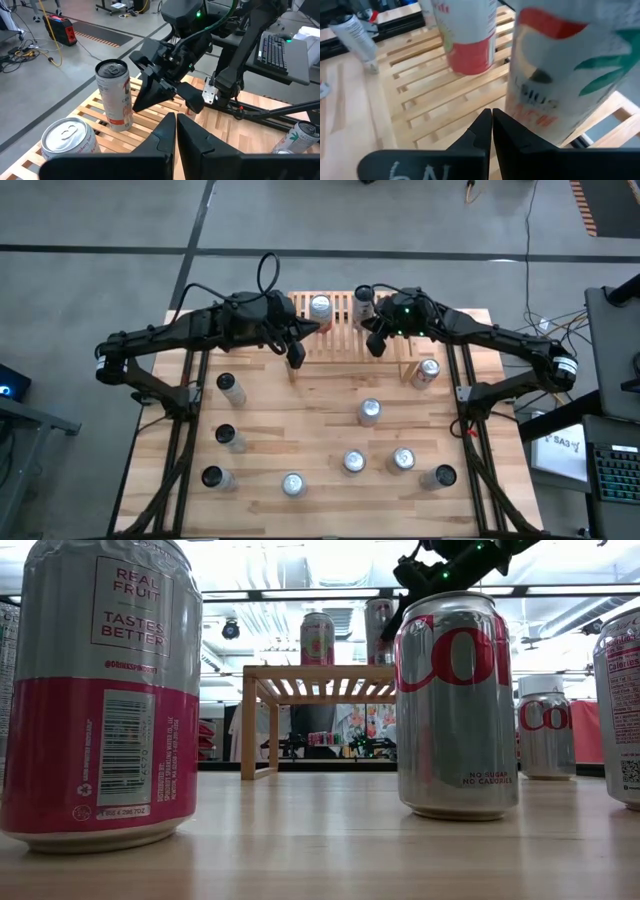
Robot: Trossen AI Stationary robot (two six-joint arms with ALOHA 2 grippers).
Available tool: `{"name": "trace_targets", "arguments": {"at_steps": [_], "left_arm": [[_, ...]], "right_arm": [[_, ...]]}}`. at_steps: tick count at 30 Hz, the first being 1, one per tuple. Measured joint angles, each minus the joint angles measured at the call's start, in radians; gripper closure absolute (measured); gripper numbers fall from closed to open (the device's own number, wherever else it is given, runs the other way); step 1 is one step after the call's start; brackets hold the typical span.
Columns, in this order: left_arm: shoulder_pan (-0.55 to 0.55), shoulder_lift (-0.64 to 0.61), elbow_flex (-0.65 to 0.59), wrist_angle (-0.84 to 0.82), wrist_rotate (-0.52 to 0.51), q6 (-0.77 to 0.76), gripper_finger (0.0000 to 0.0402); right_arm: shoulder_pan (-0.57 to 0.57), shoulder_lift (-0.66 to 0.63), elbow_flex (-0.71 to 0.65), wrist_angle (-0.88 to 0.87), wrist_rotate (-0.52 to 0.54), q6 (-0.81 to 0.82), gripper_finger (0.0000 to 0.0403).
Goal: Place canned beverage on shelf
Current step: Put the center white soda can on the shelf
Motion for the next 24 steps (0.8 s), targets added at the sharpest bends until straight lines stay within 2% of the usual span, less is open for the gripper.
{"name": "trace_targets", "arguments": {"at_steps": [5, 14, 24], "left_arm": [[0.000, 0.000, 0.000, 0.000, 0.000, 0.000, 0.0402], [0.006, 0.000, 0.000, 0.004, 0.000, 0.000, 0.0402], [0.010, 0.000, 0.000, 0.007, 0.000, 0.000, 0.0402]], "right_arm": [[0.001, 0.000, -0.018, 0.006, 0.000, -0.015, 0.0394], [0.001, 0.000, -0.093, 0.140, 0.001, 0.000, 0.0394], [-0.004, 0.012, -0.102, 0.221, 0.029, -0.014, 0.0394]]}}
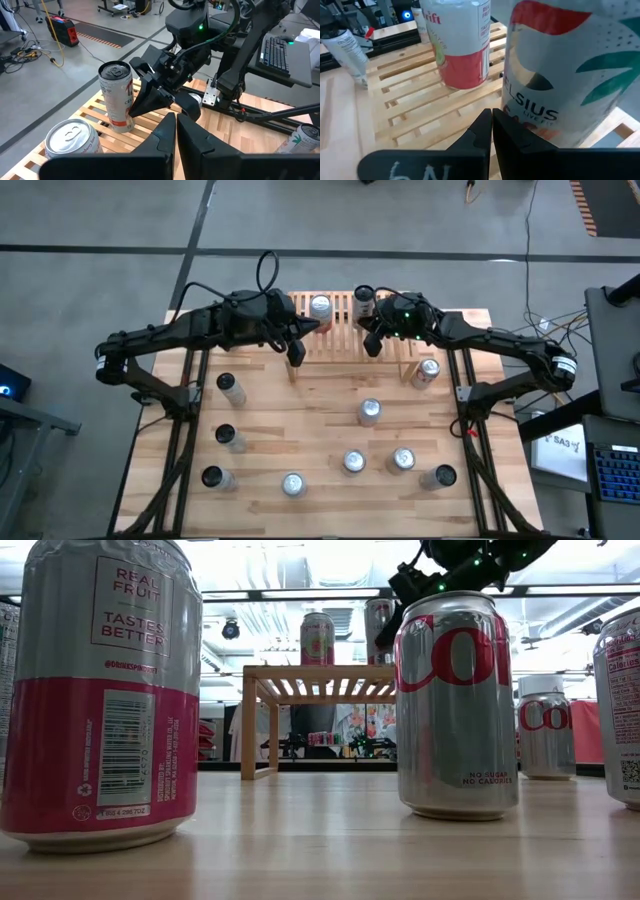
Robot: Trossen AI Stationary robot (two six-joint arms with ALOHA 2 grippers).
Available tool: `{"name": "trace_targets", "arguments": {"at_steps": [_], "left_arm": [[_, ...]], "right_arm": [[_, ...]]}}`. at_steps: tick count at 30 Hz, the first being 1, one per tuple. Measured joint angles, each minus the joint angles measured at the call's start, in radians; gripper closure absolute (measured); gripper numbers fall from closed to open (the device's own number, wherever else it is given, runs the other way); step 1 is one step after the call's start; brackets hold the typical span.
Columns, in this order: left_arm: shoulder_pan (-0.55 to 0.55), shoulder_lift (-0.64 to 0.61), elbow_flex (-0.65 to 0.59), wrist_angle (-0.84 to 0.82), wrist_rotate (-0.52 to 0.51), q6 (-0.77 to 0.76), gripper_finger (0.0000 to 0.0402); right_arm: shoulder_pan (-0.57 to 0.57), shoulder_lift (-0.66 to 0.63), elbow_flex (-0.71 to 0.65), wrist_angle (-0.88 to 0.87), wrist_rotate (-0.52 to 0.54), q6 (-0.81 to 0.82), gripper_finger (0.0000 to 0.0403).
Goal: Place canned beverage on shelf
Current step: Put the center white soda can on the shelf
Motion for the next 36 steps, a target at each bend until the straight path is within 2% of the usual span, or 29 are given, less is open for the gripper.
{"name": "trace_targets", "arguments": {"at_steps": [22, 36], "left_arm": [[0.000, 0.000, 0.000, 0.000, 0.000, 0.002, 0.0402], [0.003, 0.000, 0.000, -0.001, 0.000, 0.011, 0.0402]], "right_arm": [[-0.006, 0.124, 0.000, 0.132, 0.033, 0.014, 0.0394], [-0.017, 0.109, 0.000, 0.114, 0.030, 0.021, 0.0394]]}}
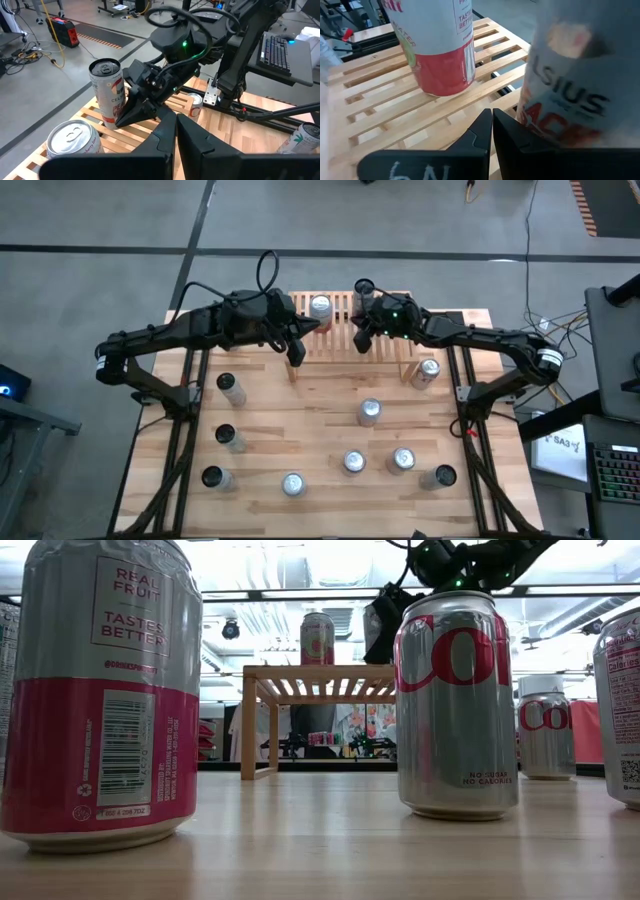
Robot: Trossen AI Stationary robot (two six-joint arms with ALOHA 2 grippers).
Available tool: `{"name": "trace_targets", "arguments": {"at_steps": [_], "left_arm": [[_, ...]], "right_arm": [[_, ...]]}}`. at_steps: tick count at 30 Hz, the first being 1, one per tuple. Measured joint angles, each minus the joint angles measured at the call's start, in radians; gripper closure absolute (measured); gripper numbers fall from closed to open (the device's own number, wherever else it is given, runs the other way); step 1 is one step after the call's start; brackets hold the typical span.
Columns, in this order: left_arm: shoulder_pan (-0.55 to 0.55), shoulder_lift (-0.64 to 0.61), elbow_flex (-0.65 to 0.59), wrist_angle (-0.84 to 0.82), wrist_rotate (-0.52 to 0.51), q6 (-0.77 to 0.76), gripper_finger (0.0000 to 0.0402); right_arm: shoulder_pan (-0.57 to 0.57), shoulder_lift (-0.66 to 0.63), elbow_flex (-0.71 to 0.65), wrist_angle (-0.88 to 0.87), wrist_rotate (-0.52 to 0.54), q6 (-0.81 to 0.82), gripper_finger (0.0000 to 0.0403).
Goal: Place canned beverage on shelf
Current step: Put the center white soda can on the shelf
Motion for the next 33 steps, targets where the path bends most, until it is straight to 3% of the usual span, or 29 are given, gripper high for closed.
{"name": "trace_targets", "arguments": {"at_steps": [11, 33], "left_arm": [[0.000, 0.000, 0.000, 0.000, 0.002, 0.009, 0.0402], [0.020, 0.000, 0.000, 0.000, 0.000, 0.014, 0.0402]], "right_arm": [[-0.001, -0.056, 0.000, -0.118, -0.059, -0.013, 0.0394], [-0.071, -0.003, 0.000, -0.058, -0.041, -0.063, 0.0394]]}}
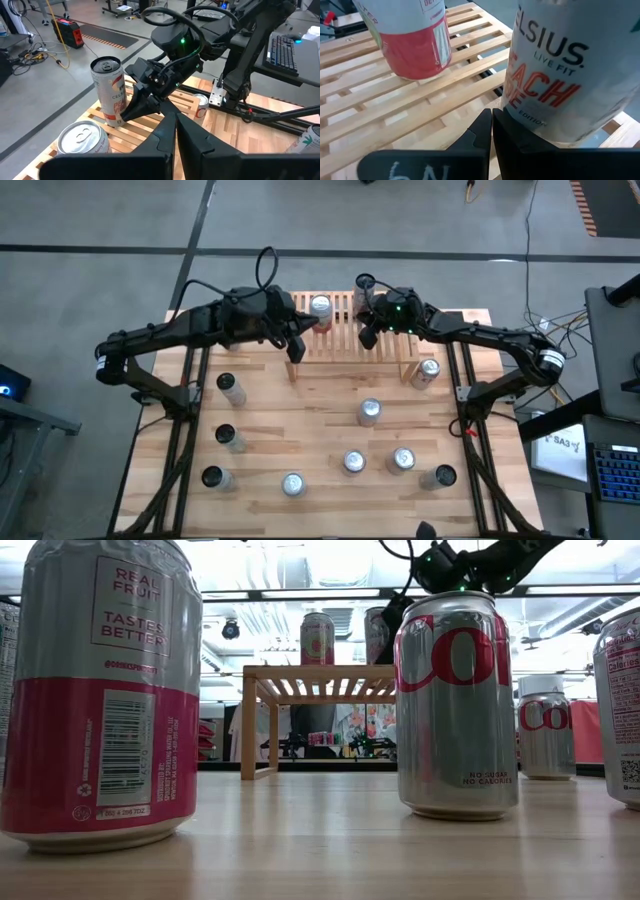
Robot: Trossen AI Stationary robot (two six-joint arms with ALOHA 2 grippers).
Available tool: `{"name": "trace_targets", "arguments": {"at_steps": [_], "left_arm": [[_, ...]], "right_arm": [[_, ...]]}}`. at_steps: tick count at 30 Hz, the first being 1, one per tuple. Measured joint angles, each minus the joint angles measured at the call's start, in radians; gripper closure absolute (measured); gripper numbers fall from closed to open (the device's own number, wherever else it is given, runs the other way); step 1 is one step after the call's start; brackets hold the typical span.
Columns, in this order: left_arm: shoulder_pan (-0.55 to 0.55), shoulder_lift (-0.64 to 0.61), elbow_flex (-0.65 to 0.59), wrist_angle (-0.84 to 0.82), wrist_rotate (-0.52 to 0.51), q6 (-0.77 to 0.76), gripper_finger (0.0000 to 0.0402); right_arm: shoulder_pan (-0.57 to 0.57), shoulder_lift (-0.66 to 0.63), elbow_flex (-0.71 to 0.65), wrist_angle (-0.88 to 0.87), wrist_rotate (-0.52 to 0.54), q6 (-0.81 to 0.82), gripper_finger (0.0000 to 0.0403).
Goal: Place canned beverage on shelf
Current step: Put the center white soda can on the shelf
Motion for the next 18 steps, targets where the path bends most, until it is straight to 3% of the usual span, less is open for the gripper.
{"name": "trace_targets", "arguments": {"at_steps": [18], "left_arm": [[0.000, 0.000, 0.000, 0.000, 0.000, 0.000, 0.0402]], "right_arm": [[-0.030, 0.001, 0.000, -0.008, 0.000, -0.030, 0.0394]]}}
